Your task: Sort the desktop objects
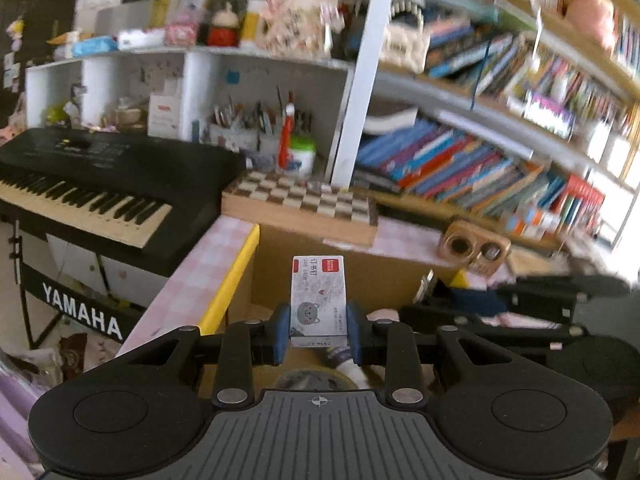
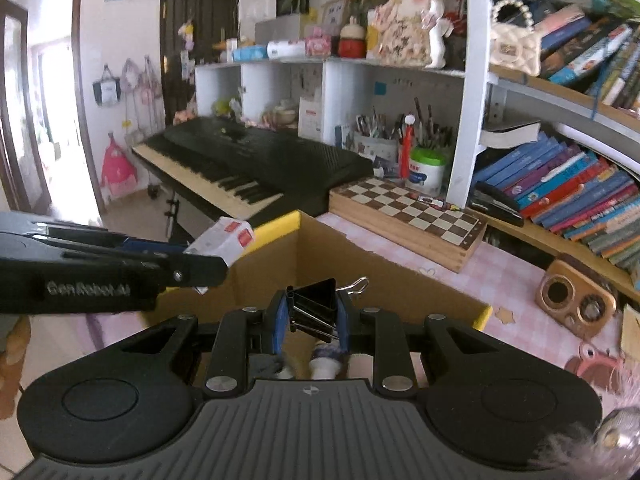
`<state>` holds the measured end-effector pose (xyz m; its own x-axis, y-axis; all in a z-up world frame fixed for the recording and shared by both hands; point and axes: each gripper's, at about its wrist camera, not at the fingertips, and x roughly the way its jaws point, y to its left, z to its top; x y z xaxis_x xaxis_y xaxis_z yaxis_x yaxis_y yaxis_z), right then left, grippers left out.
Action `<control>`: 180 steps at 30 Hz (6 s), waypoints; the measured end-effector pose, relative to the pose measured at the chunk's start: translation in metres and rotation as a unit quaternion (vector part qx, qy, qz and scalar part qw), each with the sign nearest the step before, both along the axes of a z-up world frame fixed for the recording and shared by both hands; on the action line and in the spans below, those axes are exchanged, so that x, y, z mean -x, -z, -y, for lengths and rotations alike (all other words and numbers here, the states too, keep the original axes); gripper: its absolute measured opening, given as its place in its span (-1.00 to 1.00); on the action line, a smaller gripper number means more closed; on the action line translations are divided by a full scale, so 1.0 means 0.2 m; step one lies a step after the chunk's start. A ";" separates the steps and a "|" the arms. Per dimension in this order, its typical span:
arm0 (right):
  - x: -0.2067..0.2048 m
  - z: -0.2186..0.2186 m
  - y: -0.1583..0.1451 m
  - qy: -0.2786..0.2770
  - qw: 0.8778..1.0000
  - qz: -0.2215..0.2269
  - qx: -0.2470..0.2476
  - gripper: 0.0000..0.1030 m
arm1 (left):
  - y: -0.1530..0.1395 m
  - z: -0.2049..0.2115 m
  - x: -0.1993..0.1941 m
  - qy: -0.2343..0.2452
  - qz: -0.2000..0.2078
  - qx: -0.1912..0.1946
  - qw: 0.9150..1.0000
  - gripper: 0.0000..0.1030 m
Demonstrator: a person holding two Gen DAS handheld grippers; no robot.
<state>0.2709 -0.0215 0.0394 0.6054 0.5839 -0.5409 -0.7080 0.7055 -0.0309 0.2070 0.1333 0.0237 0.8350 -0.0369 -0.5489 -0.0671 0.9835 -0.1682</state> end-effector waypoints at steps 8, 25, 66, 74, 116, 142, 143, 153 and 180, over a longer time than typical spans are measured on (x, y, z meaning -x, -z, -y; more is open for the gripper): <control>-0.29 -0.16 0.15 -0.037 0.996 -0.015 0.079 -0.55 | 0.16 -0.03 -0.31 -0.002 -0.081 -0.034 0.996 -0.46; -0.47 -0.29 0.31 -0.108 0.973 -0.059 0.194 -0.55 | 0.25 0.00 -0.49 0.041 -0.156 -0.059 0.985 -0.46; 0.59 0.53 -0.18 0.182 0.978 0.088 -0.043 0.34 | -0.23 0.21 0.54 -0.025 0.098 -0.056 0.993 1.00; 0.91 0.71 -0.04 0.277 0.958 0.059 -0.042 0.42 | -0.09 0.30 0.73 -0.011 0.059 -0.055 0.997 1.00; 1.38 0.91 0.23 0.352 0.936 -0.023 -0.012 0.78 | 0.14 0.54 1.03 0.014 -0.038 -0.055 0.998 1.00; 1.35 0.92 0.25 0.355 0.934 -0.031 -0.006 1.00 | 0.17 0.58 1.01 0.022 -0.056 -0.063 0.996 1.00; 1.35 0.92 0.25 0.356 0.934 -0.031 -0.006 1.00 | 0.17 0.58 1.01 0.023 -0.055 -0.063 0.996 1.00; 1.34 0.94 0.25 0.360 0.932 -0.034 -0.007 1.00 | 0.17 0.59 1.00 0.032 -0.057 -0.057 0.996 1.00; 1.32 0.91 0.25 0.350 0.936 -0.042 -0.003 1.00 | 0.19 0.55 1.00 0.019 -0.074 -0.054 0.996 1.00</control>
